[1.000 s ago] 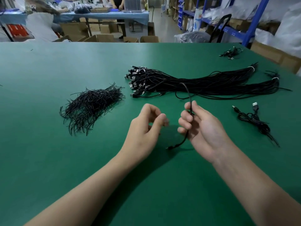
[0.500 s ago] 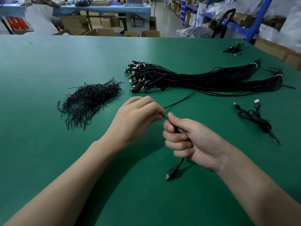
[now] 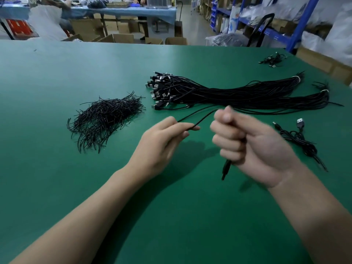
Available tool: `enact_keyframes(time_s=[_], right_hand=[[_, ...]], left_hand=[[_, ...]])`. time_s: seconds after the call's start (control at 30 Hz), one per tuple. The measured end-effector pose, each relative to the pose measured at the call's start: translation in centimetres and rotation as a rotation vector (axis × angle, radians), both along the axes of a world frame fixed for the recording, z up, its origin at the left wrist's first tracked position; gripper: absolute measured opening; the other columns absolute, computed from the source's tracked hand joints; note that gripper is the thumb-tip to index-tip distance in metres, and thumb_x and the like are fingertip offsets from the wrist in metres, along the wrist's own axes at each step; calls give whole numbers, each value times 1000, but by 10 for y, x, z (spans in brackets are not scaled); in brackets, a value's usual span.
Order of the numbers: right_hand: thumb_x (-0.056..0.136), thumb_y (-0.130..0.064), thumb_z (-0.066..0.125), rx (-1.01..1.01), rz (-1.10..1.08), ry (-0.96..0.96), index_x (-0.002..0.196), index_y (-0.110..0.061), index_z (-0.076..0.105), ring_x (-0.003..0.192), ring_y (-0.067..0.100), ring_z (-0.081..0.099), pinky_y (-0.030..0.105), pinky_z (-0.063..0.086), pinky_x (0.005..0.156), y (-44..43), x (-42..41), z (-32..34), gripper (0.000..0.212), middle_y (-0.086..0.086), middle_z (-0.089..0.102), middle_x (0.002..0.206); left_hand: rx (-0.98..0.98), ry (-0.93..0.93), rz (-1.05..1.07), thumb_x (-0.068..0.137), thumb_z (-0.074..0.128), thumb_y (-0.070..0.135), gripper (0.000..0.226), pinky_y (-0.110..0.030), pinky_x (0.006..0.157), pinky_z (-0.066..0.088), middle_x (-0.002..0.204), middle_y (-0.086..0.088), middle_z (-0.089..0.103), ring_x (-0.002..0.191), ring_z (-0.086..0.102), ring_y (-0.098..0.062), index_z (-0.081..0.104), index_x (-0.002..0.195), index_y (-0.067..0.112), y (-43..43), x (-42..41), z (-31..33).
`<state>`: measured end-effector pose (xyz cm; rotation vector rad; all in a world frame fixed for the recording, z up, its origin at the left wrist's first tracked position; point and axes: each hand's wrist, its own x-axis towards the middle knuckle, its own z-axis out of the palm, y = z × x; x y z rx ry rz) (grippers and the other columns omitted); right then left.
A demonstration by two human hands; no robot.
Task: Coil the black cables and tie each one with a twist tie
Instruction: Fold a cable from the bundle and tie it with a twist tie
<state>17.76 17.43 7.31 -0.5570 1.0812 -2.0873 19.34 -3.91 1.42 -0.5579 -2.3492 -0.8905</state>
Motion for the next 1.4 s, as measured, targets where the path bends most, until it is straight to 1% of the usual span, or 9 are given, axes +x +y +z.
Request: enact_keyframes(time_s=[0.13,0.4,0.53,0.63,0.8,0.93,1.17,1.3,1.4], right_hand=[[104,-29,34,-36,-211,86,85,-22,56,50,6,12,20,17,39,11,-11,32,30,-10,17,64],[106,-16,38,43,-285,176,107,-6,63,54,2,48,13,39,45,-9,-11,35,27,-6,55,68],[111,-11,31,450,-475,527,110,1,62,78,21,75,28,61,70,-17,-14,22,33,11,73,88],[109,-9,36,755,-519,826,107,-3,65,85,15,75,30,60,81,-16,-14,10,30,9,74,95],[108,-31,42,985,-387,1004,95,-24,69,48,10,52,26,45,52,-4,-7,-5,31,-5,69,66],[105,-52,30,732,-104,678,86,-18,75,49,9,33,20,30,49,-1,1,-12,59,-2,48,54],[102,-27,43,76,31,281,93,-12,62,48,6,30,20,25,47,-14,20,7,26,-10,43,56],[108,-20,33,9,-294,357,102,-9,61,55,8,57,18,46,53,-26,10,30,31,-4,65,69],[111,-15,32,322,-522,680,104,-5,62,83,16,75,29,60,76,-26,-2,37,32,6,77,92]], left_hand=[[-34,-73,-74,104,49,26,31,-25,71,45,92,25,57,79,53,2,68,128,25,17,9,0],[-239,-86,-128,105,50,25,27,-41,70,54,113,3,74,89,68,-31,66,126,19,35,21,0],[-238,15,-90,103,52,24,25,-40,64,55,106,3,76,79,69,-32,70,118,16,33,21,3],[-195,114,-9,101,57,23,20,-39,62,54,91,1,76,72,68,-29,74,104,12,28,20,8],[31,200,40,91,75,29,26,-30,56,44,66,0,60,58,51,-20,70,77,7,16,13,15],[309,73,-33,84,79,30,28,-20,57,38,64,-3,57,60,49,-14,66,71,9,16,12,20],[504,-182,-228,100,56,16,17,-43,74,48,83,-22,63,79,59,-28,72,101,19,24,14,20],[301,-213,-264,104,51,7,45,-21,66,40,69,8,51,66,46,-7,63,88,48,39,21,10],[234,-157,-181,104,52,15,24,-16,62,36,65,11,47,62,43,-3,72,110,27,41,21,8]])
